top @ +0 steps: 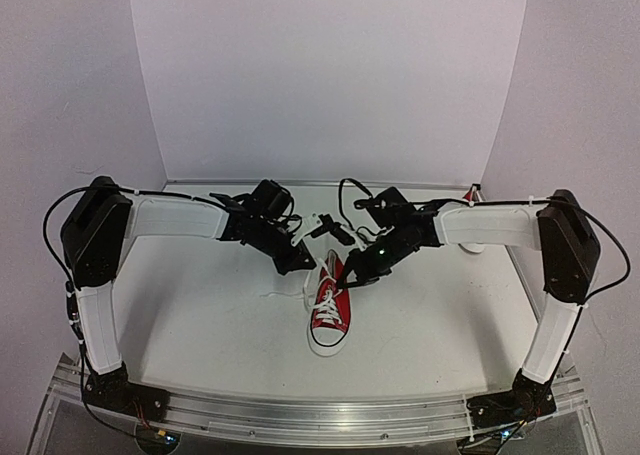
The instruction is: Tie the shoes
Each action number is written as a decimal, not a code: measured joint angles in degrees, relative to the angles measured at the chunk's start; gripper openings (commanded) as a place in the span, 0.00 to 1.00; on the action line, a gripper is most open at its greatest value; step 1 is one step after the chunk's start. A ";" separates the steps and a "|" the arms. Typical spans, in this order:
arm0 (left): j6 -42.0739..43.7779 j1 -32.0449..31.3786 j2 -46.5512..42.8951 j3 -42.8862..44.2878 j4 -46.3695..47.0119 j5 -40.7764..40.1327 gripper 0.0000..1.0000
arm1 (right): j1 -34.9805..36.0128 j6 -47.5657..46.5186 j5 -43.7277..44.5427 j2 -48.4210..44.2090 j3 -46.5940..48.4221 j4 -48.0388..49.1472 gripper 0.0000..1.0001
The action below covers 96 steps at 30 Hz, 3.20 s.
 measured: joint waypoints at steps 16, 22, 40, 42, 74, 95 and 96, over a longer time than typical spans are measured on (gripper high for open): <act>2.97 -0.36 0.02 1.91 -5.37 -0.14 0.00 | -0.07 0.10 -0.44 -0.12 -0.07 -0.83 0.00; 2.83 -0.91 0.04 2.29 -6.19 -1.33 0.00 | -0.07 -0.09 -1.07 -0.12 -0.07 -1.64 0.00; -4.97 -2.17 -3.50 -7.68 8.98 0.37 0.00 | 0.02 -0.08 -0.80 -1.97 -2.96 2.97 0.00; -4.58 -2.36 -3.87 -8.41 9.55 2.23 0.00 | -0.07 -0.02 -0.31 -2.19 -3.01 4.45 0.00; -7.77 2.43 -6.19 -15.15 18.87 6.48 0.00 | -0.31 -3.54 -0.57 -6.06 -6.80 10.16 0.00; -16.71 0.24 -1.90 -14.60 34.98 9.66 0.00 | -0.27 -4.41 -1.84 -6.06 -6.80 10.14 0.00; -16.74 0.02 -1.81 -14.60 35.02 10.27 0.00 | -0.27 -4.46 -1.84 -6.06 -6.80 10.14 0.00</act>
